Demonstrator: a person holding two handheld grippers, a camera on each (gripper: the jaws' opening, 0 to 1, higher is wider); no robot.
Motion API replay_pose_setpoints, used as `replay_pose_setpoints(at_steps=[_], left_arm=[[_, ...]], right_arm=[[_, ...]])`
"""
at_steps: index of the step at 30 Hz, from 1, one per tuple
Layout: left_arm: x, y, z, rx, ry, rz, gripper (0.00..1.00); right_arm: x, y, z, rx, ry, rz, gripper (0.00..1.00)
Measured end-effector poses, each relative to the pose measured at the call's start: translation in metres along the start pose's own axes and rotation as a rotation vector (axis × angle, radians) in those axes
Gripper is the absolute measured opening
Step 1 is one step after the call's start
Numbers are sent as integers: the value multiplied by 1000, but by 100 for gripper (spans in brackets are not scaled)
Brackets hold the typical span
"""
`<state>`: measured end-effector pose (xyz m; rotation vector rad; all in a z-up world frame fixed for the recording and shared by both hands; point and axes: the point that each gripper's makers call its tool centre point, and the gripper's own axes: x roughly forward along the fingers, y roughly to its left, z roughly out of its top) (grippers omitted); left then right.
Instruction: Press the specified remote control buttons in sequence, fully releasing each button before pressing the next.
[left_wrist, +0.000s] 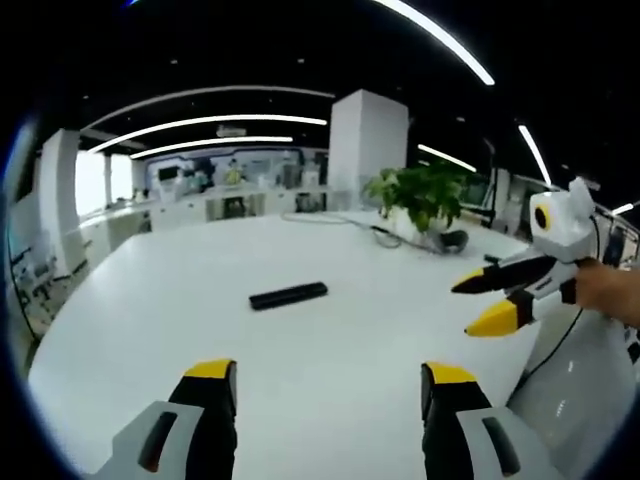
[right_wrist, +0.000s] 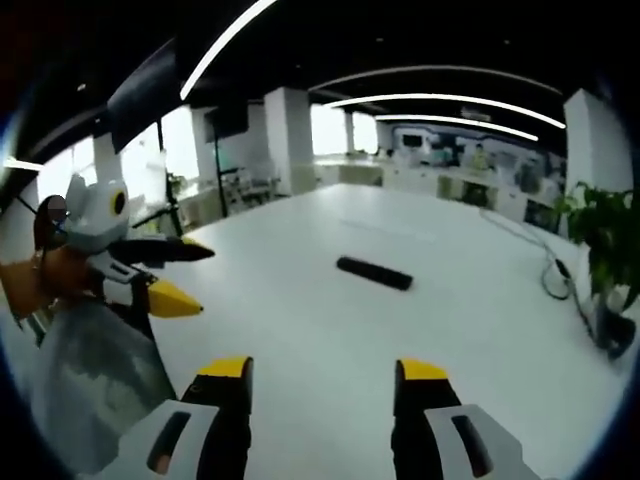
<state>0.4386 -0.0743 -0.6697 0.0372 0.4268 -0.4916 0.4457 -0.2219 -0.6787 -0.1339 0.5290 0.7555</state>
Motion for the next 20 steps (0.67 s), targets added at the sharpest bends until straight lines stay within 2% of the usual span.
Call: replay_pose_setpoints(at_steps=[6,8,15,20], left_arm=[[3,0,-10,-22,9,2,76],[6,1,-18,-31,23,-1,76],[8,-6,-19,6,35,-25,76],[10,-1,-22,5,36,-27,77]], right_arm=[[4,-3,-5,20,-5,-9,53],[5,-2,-9,18,5,-7,53],[6,3,-15,22,16,17,52],[4,-2,-14,17,7,1,52]])
